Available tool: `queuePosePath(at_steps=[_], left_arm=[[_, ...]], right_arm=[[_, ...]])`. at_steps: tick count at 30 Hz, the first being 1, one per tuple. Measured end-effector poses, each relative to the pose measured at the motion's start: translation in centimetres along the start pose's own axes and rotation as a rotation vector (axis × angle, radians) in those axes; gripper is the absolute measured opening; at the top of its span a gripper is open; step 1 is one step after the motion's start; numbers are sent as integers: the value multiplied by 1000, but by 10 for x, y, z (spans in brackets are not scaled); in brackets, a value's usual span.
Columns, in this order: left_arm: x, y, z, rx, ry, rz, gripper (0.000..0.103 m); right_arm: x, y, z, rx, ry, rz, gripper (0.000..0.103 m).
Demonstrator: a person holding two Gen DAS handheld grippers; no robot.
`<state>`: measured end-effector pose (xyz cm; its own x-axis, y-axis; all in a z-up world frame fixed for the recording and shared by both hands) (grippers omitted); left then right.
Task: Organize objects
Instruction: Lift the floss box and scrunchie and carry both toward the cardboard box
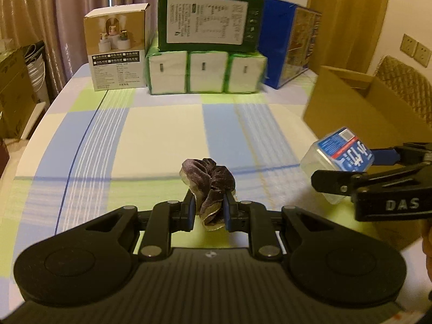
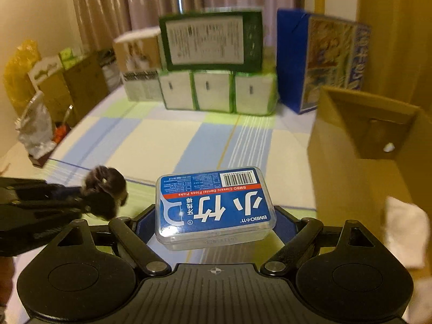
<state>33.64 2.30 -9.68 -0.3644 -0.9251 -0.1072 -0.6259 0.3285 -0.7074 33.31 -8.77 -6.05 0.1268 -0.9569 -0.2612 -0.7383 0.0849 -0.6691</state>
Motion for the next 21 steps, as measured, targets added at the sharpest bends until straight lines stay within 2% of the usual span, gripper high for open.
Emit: queuePosePath(at_steps=[4, 10, 16, 21], left_arm=[[27, 6, -42, 5, 8, -14, 16], [71, 15, -96, 15, 28, -3, 16], [103, 33, -127, -6, 36, -23, 16], [121, 37, -146, -6, 41, -19, 16]], right_arm=[[-3, 14, -56, 28, -12, 15, 84], [16, 54, -128, 38, 29, 48, 84], [41, 85, -175, 34, 60, 93, 84], [59, 91, -202, 53, 74, 130, 84]])
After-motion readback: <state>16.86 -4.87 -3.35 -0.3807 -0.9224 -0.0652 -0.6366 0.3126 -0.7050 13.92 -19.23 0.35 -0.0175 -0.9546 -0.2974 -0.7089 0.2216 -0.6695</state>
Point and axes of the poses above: each gripper's, at about its wrist camera, not at the fingertips, and z roughly the way its jaws point, x to its right, y to its underside, the point moved 10 cm from there along z, roughly the way its jaws point, and after that the axes turned 15 degrees about z, right-handed, at the moved point
